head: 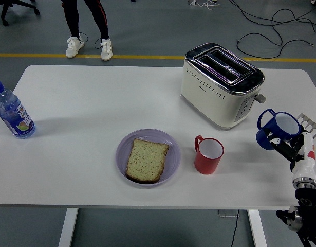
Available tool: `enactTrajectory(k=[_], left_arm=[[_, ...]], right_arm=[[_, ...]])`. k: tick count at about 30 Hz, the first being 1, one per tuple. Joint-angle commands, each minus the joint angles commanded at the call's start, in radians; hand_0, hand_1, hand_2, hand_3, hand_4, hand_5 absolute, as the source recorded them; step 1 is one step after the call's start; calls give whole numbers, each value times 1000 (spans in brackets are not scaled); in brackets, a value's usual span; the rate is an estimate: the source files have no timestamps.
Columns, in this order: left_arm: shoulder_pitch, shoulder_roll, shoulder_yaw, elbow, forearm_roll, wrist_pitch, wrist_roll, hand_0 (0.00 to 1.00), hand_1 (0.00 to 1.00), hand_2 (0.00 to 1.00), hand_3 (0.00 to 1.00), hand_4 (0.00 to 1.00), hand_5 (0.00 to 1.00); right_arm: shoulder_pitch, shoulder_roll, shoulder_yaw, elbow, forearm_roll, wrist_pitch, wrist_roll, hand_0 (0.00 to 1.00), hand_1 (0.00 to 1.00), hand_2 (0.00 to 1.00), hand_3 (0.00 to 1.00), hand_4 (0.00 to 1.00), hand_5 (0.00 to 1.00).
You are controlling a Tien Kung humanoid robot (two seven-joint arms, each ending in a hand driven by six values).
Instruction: Pick up the cup,pour liquid into bread,place the cup on the desk
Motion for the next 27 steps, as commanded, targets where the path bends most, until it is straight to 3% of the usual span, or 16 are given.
enactTrajectory(k=[10,11,16,17,20,24,27], left_arm=[[-2,3,-19,0,17,-1,1,654,690,710,604,338,919],[-2,3,-21,0,17,-1,1,655,690,710,604,338,919],[-3,4,-28,0,18,1,0,655,690,710,604,338,919],[-3,4,-29,0,18,1,0,655,690,710,604,338,918],[-2,4,-27,0,8,4,-1,655,690,710,604,338,918],[-1,4,-24,0,4,6,-4,654,690,710,604,338,919],[0,3,-21,0,-5,8,-4,654,690,710,604,338,919]], right_arm=[[0,-106,75,335,-174,35,-320,328,321,498,544,714,39],[3,-117,77,365,-193,36,-352,297,283,468,533,668,2],[27,-159,51,498,-294,67,-521,297,283,468,533,668,2],[36,-169,33,518,-322,82,-563,275,243,436,521,678,8],[77,-193,-25,518,-369,128,-637,275,243,436,521,678,8],[176,-245,-158,518,-409,197,-684,291,258,446,521,651,2],[243,-266,-262,518,-453,214,-701,291,258,446,521,651,2]])
